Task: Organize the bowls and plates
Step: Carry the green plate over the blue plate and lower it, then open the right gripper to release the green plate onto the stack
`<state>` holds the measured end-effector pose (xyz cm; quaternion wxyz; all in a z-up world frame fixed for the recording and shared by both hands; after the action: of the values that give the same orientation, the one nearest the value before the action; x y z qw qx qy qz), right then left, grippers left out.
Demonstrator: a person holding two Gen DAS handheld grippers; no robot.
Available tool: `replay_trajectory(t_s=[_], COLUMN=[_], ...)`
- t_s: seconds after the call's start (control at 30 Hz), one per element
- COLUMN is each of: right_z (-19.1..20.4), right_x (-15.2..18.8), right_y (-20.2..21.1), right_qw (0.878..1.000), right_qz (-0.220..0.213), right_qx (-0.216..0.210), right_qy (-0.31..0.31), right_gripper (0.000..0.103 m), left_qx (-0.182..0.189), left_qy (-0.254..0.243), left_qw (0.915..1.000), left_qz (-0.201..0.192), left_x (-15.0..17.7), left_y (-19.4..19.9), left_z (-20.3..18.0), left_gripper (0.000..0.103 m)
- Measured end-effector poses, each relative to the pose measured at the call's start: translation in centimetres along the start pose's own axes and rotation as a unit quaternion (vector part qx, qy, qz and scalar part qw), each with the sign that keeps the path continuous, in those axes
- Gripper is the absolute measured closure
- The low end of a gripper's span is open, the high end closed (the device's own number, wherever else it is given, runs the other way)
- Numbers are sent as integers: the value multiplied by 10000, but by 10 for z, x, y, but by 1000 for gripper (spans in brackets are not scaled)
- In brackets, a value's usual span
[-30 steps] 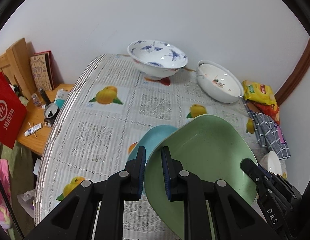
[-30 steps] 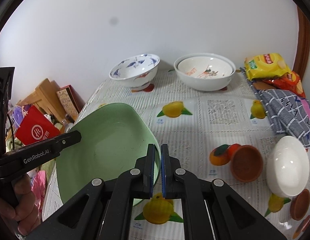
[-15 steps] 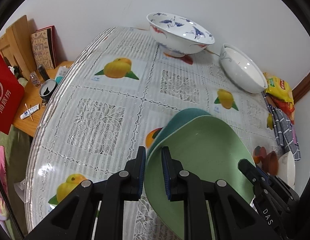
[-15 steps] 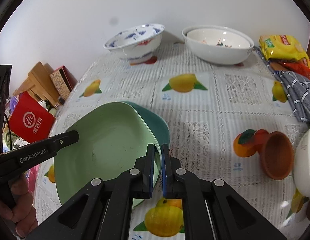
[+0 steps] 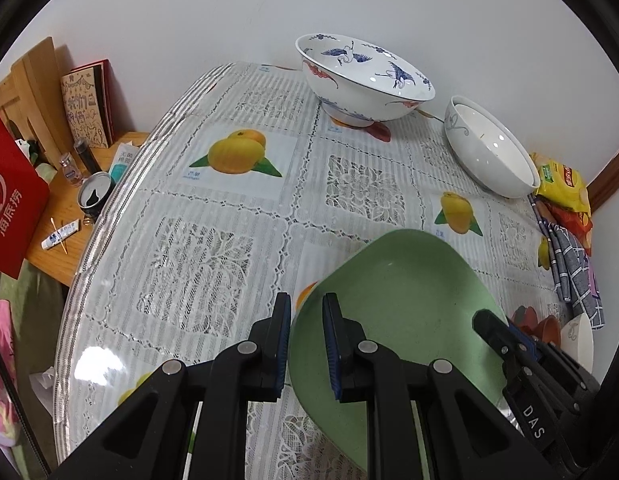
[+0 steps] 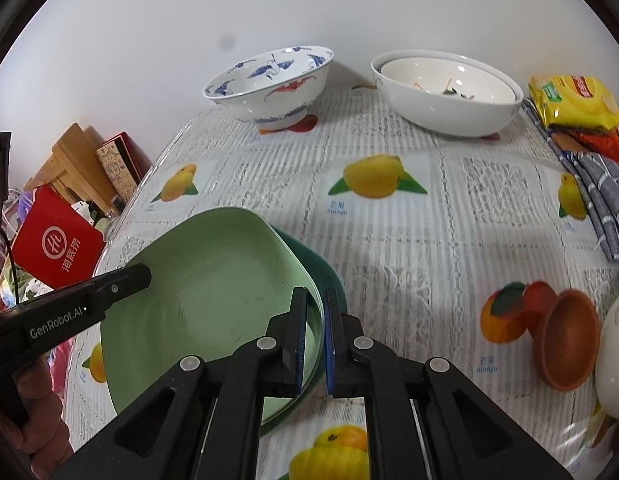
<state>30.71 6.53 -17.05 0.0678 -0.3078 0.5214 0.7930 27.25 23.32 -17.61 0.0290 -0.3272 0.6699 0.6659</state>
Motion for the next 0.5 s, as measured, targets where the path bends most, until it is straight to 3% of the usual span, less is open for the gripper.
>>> replay_trajectory(t_s=[0.5], right_z=[-2], right_x=[-9], right_y=[-9], right_qw=[9976], right_qz=[-63], right_qx=[316], right_qy=[611], right_gripper=[85], left_qx=[-49], left_qy=[-241], left_qw=[9996], left_qz=[122], left_x=[10], left_y=[-9], left_z=[-9], left_gripper=[87])
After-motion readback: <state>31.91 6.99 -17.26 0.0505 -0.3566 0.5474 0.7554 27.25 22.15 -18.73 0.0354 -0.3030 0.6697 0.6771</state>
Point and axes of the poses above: each gripper's, at about its wrist camera, not at the fingertips, and y roughly against the way its jaws point, z to its left, x to its underside, the point moved 6 cm from there along -y, roughly the way its jaws point, and after that the axes turned 4 degrees about -x, right-handed, at the moved point
